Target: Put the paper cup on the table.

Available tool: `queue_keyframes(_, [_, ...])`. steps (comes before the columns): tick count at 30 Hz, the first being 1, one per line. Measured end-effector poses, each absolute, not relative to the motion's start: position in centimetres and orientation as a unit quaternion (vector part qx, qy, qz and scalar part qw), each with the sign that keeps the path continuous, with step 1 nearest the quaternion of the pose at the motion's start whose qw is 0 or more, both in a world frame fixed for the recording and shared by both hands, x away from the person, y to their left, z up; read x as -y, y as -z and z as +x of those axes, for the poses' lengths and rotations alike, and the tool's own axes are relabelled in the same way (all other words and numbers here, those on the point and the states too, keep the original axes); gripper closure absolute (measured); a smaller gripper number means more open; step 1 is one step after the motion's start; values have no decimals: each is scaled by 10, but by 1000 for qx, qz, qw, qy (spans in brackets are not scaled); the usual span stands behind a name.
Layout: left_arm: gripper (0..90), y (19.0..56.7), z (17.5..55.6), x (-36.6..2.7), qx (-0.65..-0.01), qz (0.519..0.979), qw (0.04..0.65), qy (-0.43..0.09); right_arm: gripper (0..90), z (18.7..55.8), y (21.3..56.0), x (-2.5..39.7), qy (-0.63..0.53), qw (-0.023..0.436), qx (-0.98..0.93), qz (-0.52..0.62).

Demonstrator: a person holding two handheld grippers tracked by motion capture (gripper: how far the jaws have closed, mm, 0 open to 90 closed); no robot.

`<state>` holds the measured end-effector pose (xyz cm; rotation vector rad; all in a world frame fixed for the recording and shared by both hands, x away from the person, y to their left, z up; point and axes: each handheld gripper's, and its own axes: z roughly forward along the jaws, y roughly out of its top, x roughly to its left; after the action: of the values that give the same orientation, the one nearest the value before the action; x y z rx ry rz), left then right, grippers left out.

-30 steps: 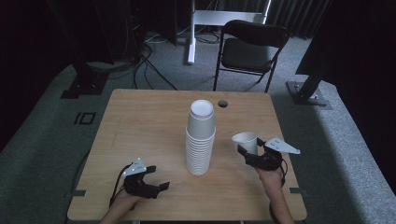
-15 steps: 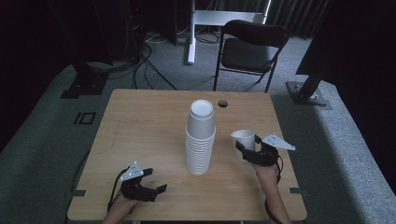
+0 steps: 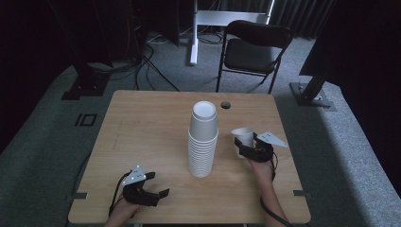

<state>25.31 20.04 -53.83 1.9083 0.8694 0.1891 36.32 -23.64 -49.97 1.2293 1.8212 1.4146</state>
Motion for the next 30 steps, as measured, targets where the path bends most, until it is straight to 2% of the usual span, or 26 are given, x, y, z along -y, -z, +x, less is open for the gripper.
queue_keyframes(12, [45,539,252,-200,-353,789,496,-79,199,390,518,220,-505,271,-673,467])
queue_keyframes(16, [44,539,251,-200,-351,789,498,-80,199,391,523,217,-511,287,-659,471])
queue_keyframes(30, [45,540,250,-199,-348,792,495,-80,193,384,531,224,-522,263,-662,469])
